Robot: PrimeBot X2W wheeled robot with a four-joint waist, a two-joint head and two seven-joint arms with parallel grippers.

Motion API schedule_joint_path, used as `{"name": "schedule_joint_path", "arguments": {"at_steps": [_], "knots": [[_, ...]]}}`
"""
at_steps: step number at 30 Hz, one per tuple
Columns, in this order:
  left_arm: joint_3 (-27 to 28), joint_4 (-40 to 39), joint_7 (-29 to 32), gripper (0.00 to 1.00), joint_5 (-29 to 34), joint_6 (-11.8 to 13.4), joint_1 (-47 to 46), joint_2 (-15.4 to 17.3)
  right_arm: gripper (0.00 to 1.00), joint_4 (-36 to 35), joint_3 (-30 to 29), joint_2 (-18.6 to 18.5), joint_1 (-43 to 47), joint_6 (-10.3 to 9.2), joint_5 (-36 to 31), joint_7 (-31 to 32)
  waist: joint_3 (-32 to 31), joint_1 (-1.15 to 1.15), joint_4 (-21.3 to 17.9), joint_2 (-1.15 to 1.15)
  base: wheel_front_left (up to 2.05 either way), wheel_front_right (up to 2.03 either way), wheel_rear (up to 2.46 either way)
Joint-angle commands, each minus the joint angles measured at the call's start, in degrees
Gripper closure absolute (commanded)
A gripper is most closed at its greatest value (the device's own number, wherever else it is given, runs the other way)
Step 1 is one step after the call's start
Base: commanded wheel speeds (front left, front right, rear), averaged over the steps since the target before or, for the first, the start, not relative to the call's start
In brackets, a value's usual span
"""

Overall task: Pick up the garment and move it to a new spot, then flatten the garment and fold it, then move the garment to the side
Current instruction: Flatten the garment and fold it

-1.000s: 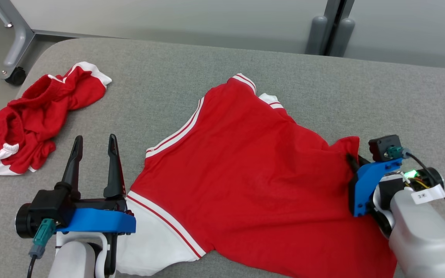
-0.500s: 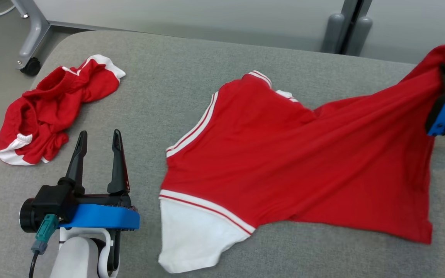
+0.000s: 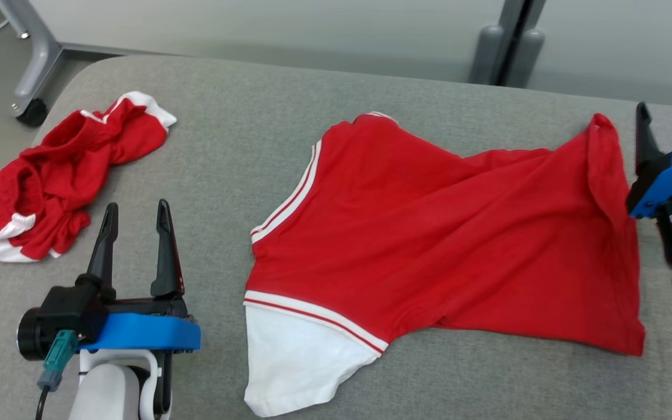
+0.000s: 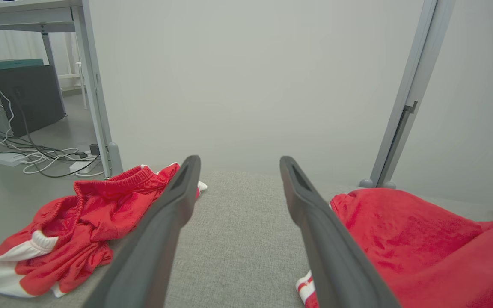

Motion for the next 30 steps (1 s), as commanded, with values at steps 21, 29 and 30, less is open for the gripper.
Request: {"name": "schedule_joint_path", "arguments": {"at_steps": [21,29,30], "knots": [[4.53,-2.57,-0.14,0.00,1.93,1.23,9.82,2.29,0.00,-37.91,2.43,12.76,32.81,0.01,0.44,-1.11,-8.62,0.00,-11.76,0.00,0.00,0.00,0.00],[4.02,-2.56,0.63,0.00,1.65,1.39,11.31,2.63,0.00,-49.31,0.11,14.63,43.76,0.01,0.46,1.02,-9.34,0.00,-12.38,0.00,0.00,0.00,0.00],[3.96,-2.46,0.72,0.00,1.62,1.40,11.43,2.70,0.00,-50.88,-0.33,14.85,44.99,0.01,0.53,1.59,-9.48,0.00,-12.40,0.00,0.00,0.00,0.00]]}}
